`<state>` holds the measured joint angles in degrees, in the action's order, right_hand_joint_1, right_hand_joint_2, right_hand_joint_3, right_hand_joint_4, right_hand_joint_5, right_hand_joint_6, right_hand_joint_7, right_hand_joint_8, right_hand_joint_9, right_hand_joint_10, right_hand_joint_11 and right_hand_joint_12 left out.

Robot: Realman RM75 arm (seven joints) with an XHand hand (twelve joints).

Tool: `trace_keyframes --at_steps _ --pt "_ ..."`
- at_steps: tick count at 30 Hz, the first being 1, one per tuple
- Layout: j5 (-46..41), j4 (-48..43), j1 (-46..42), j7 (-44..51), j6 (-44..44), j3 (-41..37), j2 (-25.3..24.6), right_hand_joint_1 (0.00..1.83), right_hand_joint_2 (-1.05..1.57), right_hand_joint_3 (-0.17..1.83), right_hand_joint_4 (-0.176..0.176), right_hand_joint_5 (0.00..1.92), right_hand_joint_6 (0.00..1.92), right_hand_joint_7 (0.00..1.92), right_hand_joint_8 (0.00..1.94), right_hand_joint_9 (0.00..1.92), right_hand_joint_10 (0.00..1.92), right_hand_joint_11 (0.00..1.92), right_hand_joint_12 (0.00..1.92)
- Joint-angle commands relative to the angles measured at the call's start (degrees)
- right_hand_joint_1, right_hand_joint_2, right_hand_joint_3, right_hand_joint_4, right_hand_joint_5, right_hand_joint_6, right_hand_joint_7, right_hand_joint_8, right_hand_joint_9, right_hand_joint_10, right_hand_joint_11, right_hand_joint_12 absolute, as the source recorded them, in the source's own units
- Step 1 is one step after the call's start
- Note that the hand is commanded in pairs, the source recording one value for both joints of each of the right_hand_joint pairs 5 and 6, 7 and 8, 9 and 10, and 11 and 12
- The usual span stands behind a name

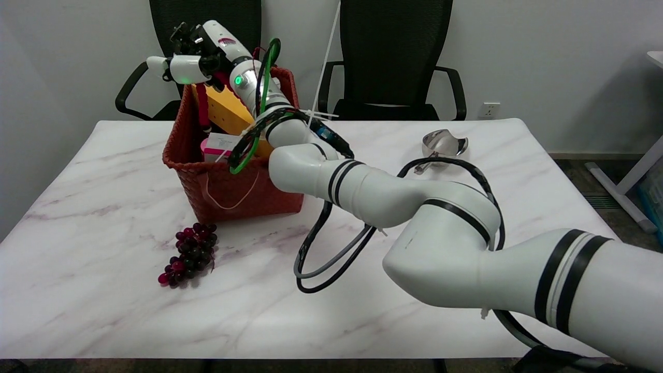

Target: Place the flexible tripod into the brown storage basket.

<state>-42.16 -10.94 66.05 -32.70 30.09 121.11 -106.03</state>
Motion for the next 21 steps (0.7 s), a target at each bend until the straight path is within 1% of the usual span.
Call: trace_keyframes --at_steps 1,7,9,11,12,13,14,15,16,17,18,19,20,21 --pt "-0.09 2.36 0.41 7.25 -0.65 -0.50 -1.60 0.81 0.70 0.43 0.000 1.25 1.25 1.58 1.58 1.52 1.52 1.60 1.60" --pt "-0.21 2.36 0.39 7.25 -0.31 -1.19 -3.36 0.80 0.73 0.43 0.000 1.23 1.23 1.55 1.55 1.49 1.49 1.57 1.57" --pt "-1.59 2.68 0.14 7.26 0.07 -2.06 -3.89 0.78 0.79 0.40 0.000 1.23 1.23 1.55 1.55 1.48 1.48 1.56 1.56" --pt "-2.90 2.77 -0.18 8.22 0.15 -2.58 -4.02 0.75 0.91 0.35 0.000 1.22 1.22 1.52 1.52 1.43 1.43 1.49 1.49" --pt "-3.04 2.34 -0.40 9.62 0.15 -2.59 -3.87 0.74 0.91 0.35 0.000 1.11 1.11 1.43 1.43 1.31 1.31 1.35 1.35" --pt "-3.04 2.23 -0.49 10.19 0.15 -2.68 -3.70 0.75 0.87 0.37 0.000 0.95 0.95 1.26 1.26 1.04 1.04 1.05 1.05" --pt "-3.04 1.94 -0.64 10.69 0.16 -2.83 -3.55 0.77 0.80 0.41 0.000 0.89 0.89 1.17 1.17 0.82 0.82 0.86 0.86" --pt "-3.06 1.80 -0.72 10.76 0.23 -2.91 -3.47 0.77 0.72 0.45 0.000 0.81 0.81 1.03 1.03 0.66 0.66 0.73 0.73" --pt "-3.27 1.78 -0.79 10.76 0.26 -3.05 -3.40 0.77 0.65 0.47 0.000 0.68 0.68 0.79 0.79 0.49 0.49 0.58 0.58" --pt "-3.93 1.63 -0.80 10.76 0.49 -3.06 -3.40 0.77 0.60 0.46 0.000 0.48 0.48 0.47 0.47 0.36 0.36 0.48 0.48" --pt "-4.77 1.54 -0.80 10.76 0.64 -3.06 -3.40 0.77 0.60 0.46 0.000 0.45 0.45 0.44 0.44 0.34 0.34 0.46 0.46" --pt "-5.33 1.36 -0.80 10.76 0.71 -3.06 -3.39 0.77 0.58 0.45 0.000 0.35 0.35 0.33 0.33 0.23 0.23 0.38 0.38" --pt "-6.34 1.04 -0.78 10.76 0.71 -3.06 -3.32 0.77 0.53 0.40 0.000 0.10 0.10 0.14 0.14 0.09 0.09 0.20 0.20" --pt "-7.05 0.75 -0.72 10.76 0.71 -3.06 -3.31 0.77 0.51 0.37 0.000 0.02 0.02 0.09 0.09 0.04 0.04 0.14 0.14"
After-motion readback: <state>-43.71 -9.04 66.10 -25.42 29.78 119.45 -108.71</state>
